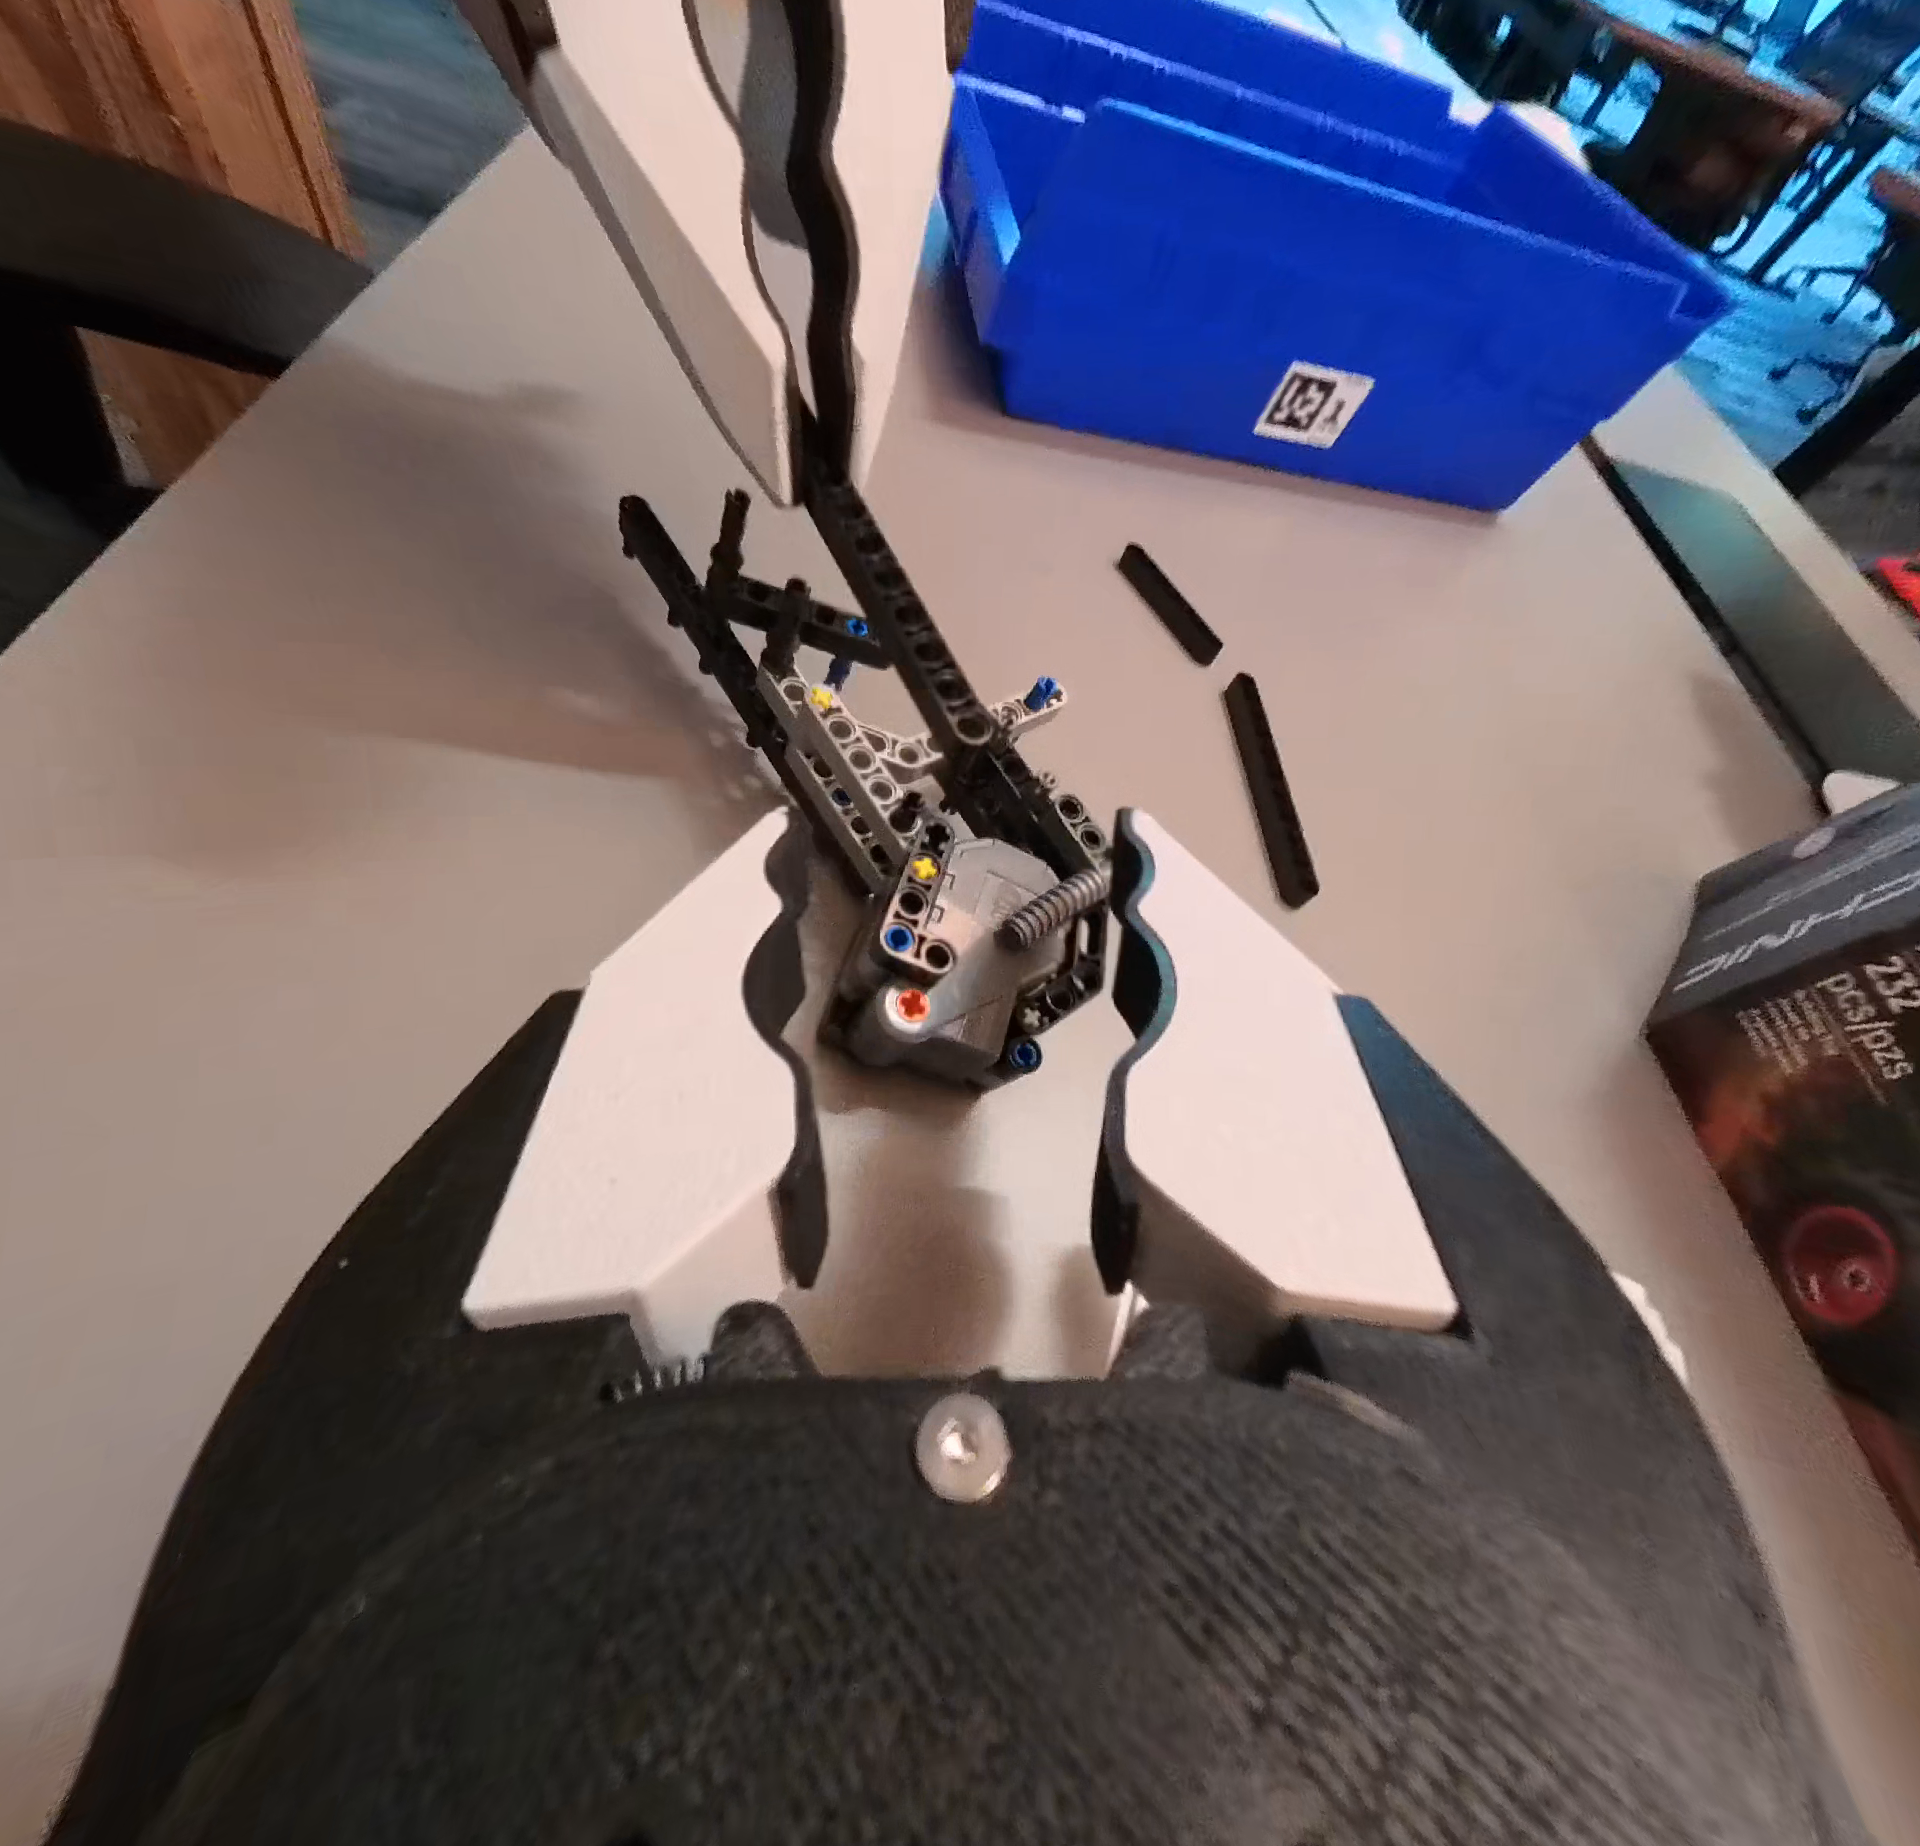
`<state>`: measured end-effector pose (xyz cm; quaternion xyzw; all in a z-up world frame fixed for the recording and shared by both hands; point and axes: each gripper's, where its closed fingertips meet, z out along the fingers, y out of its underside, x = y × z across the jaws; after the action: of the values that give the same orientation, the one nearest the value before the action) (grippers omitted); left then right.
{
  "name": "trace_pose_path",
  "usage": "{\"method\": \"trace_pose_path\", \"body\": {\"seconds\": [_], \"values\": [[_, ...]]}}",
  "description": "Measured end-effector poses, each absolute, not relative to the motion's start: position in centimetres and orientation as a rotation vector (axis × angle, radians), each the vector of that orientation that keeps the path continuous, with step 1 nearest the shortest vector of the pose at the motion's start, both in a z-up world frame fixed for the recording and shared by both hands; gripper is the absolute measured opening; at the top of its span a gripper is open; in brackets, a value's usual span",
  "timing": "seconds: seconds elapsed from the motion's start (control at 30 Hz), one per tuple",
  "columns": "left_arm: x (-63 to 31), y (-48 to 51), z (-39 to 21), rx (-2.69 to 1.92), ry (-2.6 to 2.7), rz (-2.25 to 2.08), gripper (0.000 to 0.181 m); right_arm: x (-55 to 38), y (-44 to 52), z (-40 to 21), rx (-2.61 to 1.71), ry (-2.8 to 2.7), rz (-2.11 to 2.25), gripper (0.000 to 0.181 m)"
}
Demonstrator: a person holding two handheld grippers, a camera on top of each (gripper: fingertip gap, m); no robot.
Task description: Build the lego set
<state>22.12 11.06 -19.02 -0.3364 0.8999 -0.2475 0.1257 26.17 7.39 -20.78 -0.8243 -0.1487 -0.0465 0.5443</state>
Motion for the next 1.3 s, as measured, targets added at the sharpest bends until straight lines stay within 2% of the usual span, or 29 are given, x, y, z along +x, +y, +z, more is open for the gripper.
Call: {"method": "trace_pose_path", "body": {"seconds": [0.03,0.17,0.4,1.3], "values": [[22.0,11.2,-19.1,-1.000,2.624,-0.733,0.004,26.2,7.5,-21.1,-1.973,-0.340,-0.108,0.059],[21.6,11.0,-19.6,-1.052,2.652,-0.761,0.004,26.1,7.8,-22.0,-2.029,-0.311,-0.101,0.056],[21.6,10.6,-20.2,-1.074,2.656,-0.708,0.005,26.1,8.0,-22.5,-2.068,-0.293,-0.171,0.025],[21.1,11.7,-20.6,-1.237,2.739,-0.716,0.005,25.8,8.5,-22.5,-2.064,-0.334,-0.353,0.015]]}}
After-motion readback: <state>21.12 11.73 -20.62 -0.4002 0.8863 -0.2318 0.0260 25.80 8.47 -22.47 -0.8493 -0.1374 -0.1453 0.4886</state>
